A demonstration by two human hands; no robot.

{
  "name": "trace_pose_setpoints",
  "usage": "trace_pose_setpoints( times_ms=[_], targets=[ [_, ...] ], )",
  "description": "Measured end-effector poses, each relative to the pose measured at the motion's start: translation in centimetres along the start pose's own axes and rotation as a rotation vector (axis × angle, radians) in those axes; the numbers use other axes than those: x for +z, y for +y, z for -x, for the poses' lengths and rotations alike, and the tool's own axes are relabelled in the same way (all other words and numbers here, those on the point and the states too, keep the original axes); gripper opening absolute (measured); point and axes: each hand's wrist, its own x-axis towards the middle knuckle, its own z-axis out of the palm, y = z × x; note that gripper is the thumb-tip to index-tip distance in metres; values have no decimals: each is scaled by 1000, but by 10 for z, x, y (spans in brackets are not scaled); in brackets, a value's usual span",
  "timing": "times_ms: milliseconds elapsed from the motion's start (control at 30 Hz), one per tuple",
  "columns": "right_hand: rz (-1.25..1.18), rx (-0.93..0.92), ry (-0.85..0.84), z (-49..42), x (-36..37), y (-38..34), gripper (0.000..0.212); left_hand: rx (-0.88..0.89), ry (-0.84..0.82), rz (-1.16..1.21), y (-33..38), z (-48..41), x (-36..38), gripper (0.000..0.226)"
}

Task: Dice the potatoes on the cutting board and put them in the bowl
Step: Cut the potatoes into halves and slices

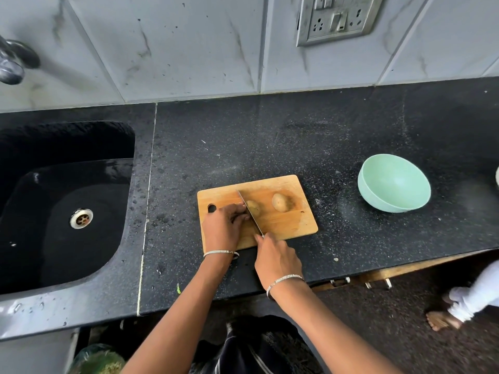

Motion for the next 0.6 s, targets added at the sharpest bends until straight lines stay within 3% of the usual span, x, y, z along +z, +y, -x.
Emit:
trace_pose_setpoints(
  times_ms=[200, 333, 600],
  targets=[
    [-72, 9, -19, 20, -8, 19, 45, -33, -43, 133, -1, -1, -1, 20],
    [-121, 6, 74, 29, -15, 22, 46, -68, -56, 179, 1, -1, -1, 20],
    [-50, -15, 65, 21, -7, 9, 42, -112, -31, 194, 1, 4, 4, 22]
  ],
)
